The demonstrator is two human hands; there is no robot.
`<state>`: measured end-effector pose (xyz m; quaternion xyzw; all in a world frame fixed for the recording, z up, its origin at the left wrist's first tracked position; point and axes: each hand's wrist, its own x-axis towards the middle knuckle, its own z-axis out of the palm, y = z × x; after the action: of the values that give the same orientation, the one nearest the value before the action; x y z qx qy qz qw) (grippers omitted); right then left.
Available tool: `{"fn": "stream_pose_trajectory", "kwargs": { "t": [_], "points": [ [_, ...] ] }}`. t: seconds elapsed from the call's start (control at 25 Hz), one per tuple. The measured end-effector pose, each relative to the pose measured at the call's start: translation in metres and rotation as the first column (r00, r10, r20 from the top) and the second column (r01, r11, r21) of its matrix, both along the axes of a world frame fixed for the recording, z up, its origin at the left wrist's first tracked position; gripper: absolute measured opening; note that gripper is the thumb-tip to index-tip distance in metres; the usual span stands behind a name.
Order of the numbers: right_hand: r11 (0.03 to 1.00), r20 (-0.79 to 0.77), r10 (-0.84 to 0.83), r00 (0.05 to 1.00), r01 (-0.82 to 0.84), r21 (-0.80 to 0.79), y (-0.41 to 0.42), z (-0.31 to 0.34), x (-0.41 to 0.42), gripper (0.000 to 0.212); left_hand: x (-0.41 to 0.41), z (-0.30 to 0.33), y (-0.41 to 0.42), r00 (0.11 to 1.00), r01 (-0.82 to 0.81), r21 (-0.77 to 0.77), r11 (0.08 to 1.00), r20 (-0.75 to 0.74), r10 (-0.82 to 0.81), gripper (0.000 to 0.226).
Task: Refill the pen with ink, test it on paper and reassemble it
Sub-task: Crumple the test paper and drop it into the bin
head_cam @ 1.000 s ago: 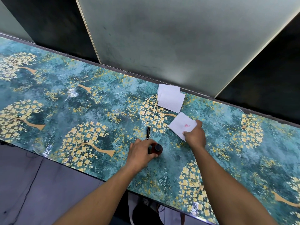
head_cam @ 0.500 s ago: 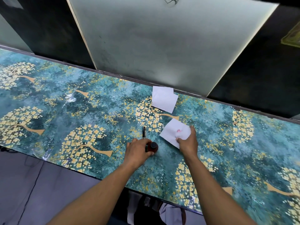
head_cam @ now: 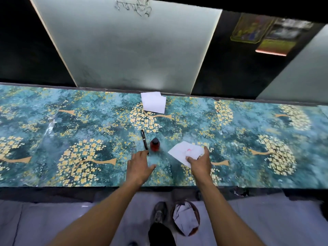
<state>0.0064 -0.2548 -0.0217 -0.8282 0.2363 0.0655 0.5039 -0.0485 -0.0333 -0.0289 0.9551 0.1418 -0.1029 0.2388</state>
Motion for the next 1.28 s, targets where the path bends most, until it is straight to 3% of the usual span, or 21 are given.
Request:
{"fn": "stream_pose_trajectory", "kwargs": {
  "t": [0.32,0.64,0.76,0.92,1.04,1.16,1.2,1.28],
  "points": [
    [0.969,-0.059,-0.179,0.982,0.186,0.163,-0.016,-0.019,-0.125,0.073,-0.1,-0.019,-0.017,0.985,0.167,-0.05,0.985,-0.033,-0.169,0.063],
    [0.914,-0.186,-0.377,0.907,0.397,0.083,-0.066,-0.061,-0.193,0.077,-0.149,-0.055,-0.059,0.941,0.325,-0.037,0.945,-0.091,-0.327,0.062],
    [0.893,-0.264,-0.422,0.867,0.448,0.045,-0.094,-0.113,-0.207,0.067,-0.153,-0.092,-0.085,0.91,0.39,-0.036,0.92,-0.138,-0.391,0.063],
    [0.9,-0.346,-0.403,0.847,0.435,0.016,-0.14,-0.211,-0.22,0.018,-0.148,-0.176,-0.128,0.861,0.475,-0.034,0.879,-0.188,-0.472,0.069],
    [0.899,-0.381,-0.393,0.837,0.436,0.031,-0.163,-0.286,-0.221,0.024,-0.145,-0.249,-0.155,0.832,0.5,-0.09,0.862,-0.228,-0.506,0.074],
    [0.935,-0.366,-0.295,0.882,0.346,0.08,-0.18,-0.371,-0.216,0.063,-0.138,-0.334,-0.173,0.785,0.586,-0.074,0.807,-0.196,-0.588,0.079],
    [0.952,-0.351,-0.25,0.903,0.296,0.082,-0.183,-0.394,-0.214,0.056,-0.137,-0.36,-0.177,0.766,0.625,-0.047,0.779,-0.153,-0.624,0.08],
    [0.966,-0.318,-0.205,0.926,0.243,0.086,-0.187,-0.431,-0.211,0.021,-0.137,-0.406,-0.18,0.724,0.682,0.007,0.731,-0.144,-0.674,0.083]
  ]
}}
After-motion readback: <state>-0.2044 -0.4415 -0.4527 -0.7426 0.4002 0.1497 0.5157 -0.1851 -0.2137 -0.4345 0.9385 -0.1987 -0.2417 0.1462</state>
